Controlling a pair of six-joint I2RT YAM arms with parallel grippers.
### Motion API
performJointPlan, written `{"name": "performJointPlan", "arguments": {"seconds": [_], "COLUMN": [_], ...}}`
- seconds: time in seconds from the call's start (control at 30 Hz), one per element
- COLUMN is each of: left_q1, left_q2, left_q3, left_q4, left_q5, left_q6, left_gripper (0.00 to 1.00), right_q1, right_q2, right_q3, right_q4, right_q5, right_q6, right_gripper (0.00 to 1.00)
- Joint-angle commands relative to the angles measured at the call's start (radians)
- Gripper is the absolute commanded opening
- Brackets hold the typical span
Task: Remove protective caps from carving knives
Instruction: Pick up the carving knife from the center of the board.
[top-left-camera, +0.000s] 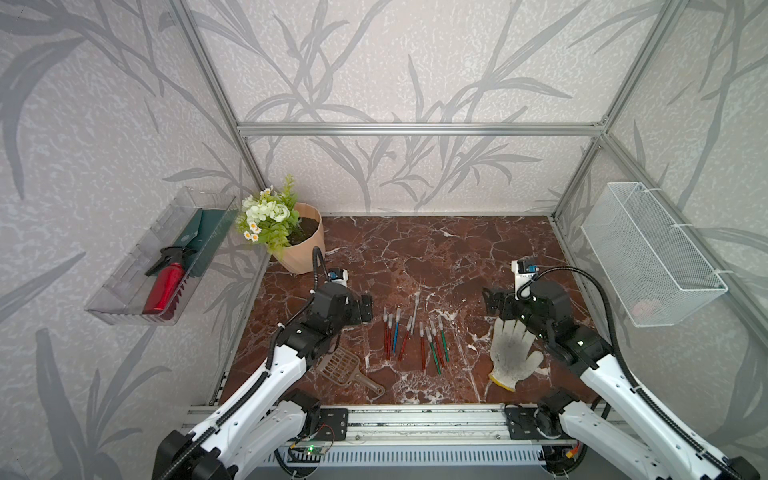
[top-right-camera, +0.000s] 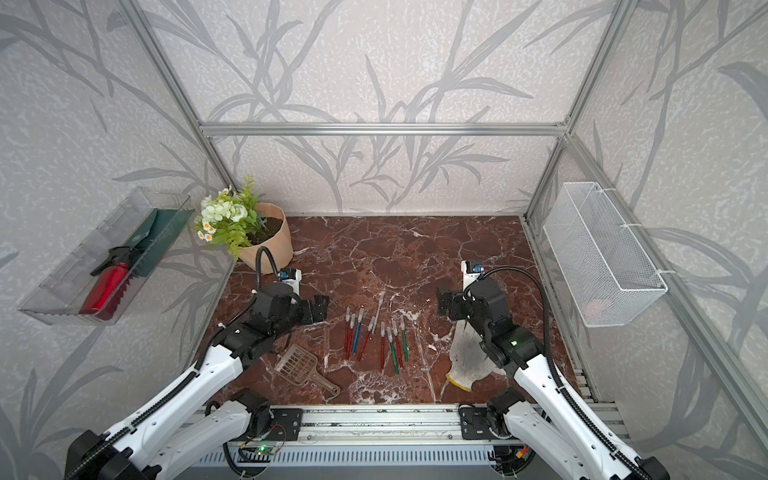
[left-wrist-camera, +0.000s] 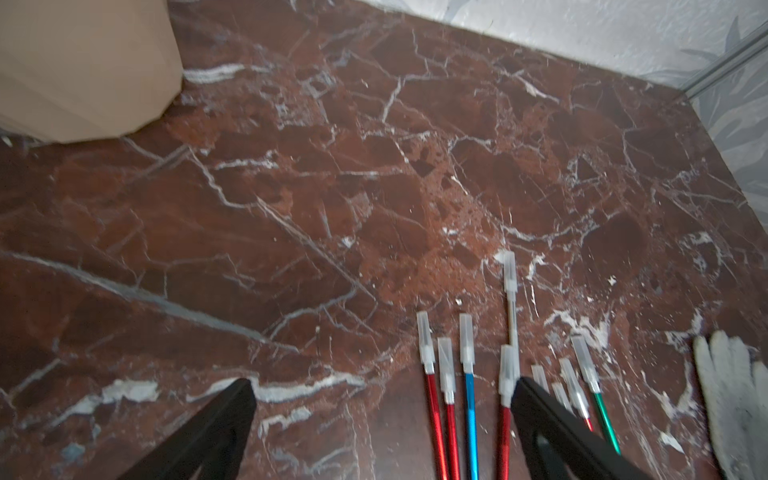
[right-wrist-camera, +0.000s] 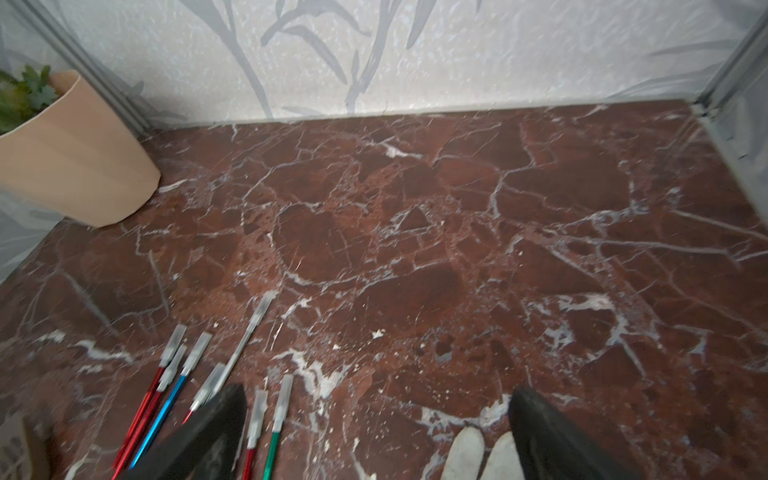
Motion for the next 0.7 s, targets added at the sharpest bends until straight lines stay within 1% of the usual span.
{"name": "performJointPlan", "arguments": {"seconds": [0.0, 0.1, 0.13, 0.2, 0.27, 0.33, 0.5, 0.6, 0.67], "left_q1": [-0.021, -0.037, -0.042, -0.054, -0.066, -0.082, -0.129, -0.158, -0.177], "left_q2": [-0.001, 0.011, 0.012, 0.014, 0.010, 0.007, 0.041, 0.071, 0.098], "left_q3": [0.042, 0.046, 0.042, 0.035, 0.024, 0.020, 0.045, 0.054, 0.056], "left_q4": [-0.146, -0.190, -0.199, -0.221, -0.228, -0.241, -0.288, -0.285, -0.268], "left_q5": [0.045, 0.058, 0.059, 0.042, 0.041, 0.028, 0.005, 0.022, 0.044], "left_q6": [-0.092, -0.115, -0.127, -0.162, -0.177, -0.188, -0.184, -0.198, -0.200], "left_gripper": [0.99, 0.99, 0.99, 0.99, 0.99, 0.99, 0.99, 0.98, 0.92], "right_q1": [0.013, 0.032, 0.040, 0.048, 0.049, 0.049, 0.048, 0.052, 0.063], "right_q2": [0.019, 0.011, 0.003, -0.017, -0.040, -0.040, -0.023, 0.005, 0.010], "right_q3": [0.028, 0.010, 0.000, -0.009, -0.013, -0.010, -0.029, -0.029, -0.042], "right_q4": [-0.120, -0.114, -0.115, -0.138, -0.168, -0.195, -0.199, -0.220, -0.209], "right_q5": [-0.170, -0.195, -0.179, -0.109, -0.098, -0.111, -0.206, -0.228, -0.252], "right_q6": [0.039, 0.036, 0.028, 0.047, 0.062, 0.073, 0.100, 0.110, 0.104], "right_gripper": [0.99, 0.99, 0.99, 0.99, 0.99, 0.99, 0.99, 0.99, 0.99]}}
